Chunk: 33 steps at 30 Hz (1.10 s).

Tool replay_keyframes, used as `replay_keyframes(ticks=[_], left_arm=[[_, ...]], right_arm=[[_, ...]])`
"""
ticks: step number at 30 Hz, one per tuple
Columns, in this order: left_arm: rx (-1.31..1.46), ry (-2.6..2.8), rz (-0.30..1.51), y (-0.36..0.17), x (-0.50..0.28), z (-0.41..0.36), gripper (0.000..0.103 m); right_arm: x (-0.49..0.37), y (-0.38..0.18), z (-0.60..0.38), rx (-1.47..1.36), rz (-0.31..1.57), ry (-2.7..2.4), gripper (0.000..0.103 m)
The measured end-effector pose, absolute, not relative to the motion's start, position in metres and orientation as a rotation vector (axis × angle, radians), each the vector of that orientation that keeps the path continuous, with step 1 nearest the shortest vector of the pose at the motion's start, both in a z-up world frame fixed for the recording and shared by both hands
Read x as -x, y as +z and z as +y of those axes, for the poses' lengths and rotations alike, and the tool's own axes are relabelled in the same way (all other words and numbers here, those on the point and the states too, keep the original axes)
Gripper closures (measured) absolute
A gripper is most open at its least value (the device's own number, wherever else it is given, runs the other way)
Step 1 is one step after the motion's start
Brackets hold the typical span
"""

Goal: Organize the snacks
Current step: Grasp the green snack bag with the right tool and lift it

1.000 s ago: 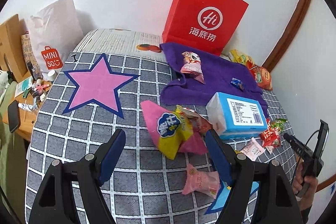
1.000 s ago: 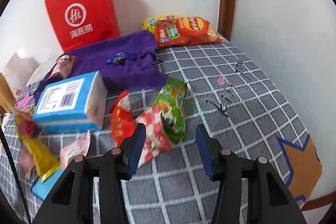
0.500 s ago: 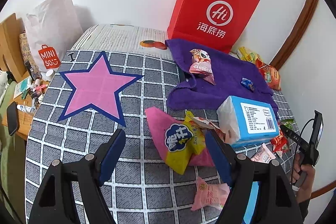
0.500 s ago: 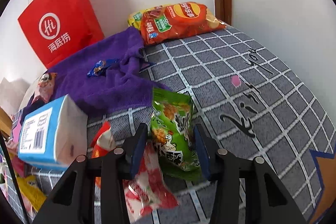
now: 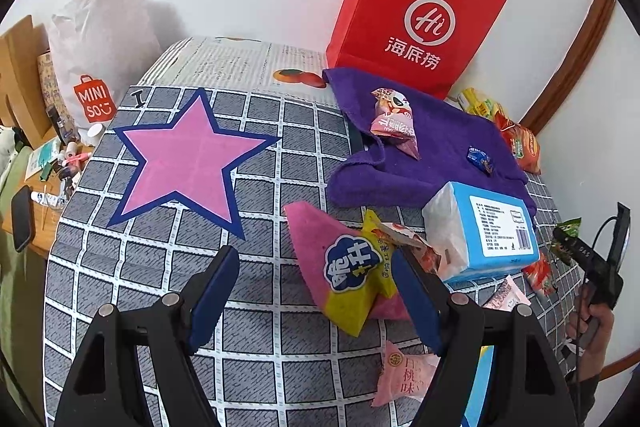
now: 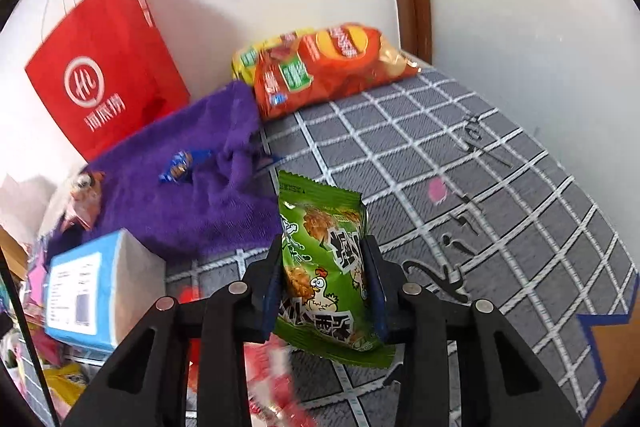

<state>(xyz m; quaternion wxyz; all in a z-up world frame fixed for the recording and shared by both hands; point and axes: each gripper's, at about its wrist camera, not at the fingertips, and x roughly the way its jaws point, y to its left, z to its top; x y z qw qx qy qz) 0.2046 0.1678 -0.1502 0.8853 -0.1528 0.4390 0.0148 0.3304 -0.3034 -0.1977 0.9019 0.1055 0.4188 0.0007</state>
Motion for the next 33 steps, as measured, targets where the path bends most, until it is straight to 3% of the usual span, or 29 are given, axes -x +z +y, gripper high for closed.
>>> replay_keyframes(ticks=[10, 33], left_arm=[[0.314, 0.046, 0.915, -0.148, -0.186, 0.168, 0.027], [0.294, -0.037, 0.953, -0.170, -0.216, 0.138, 0.027]], right_arm=[[-0.278, -0.172, -0.285, -0.134, 0.830, 0.061, 0.067], [-0.202, -0.229, -0.230, -0.098, 0.910, 0.306, 0.065]])
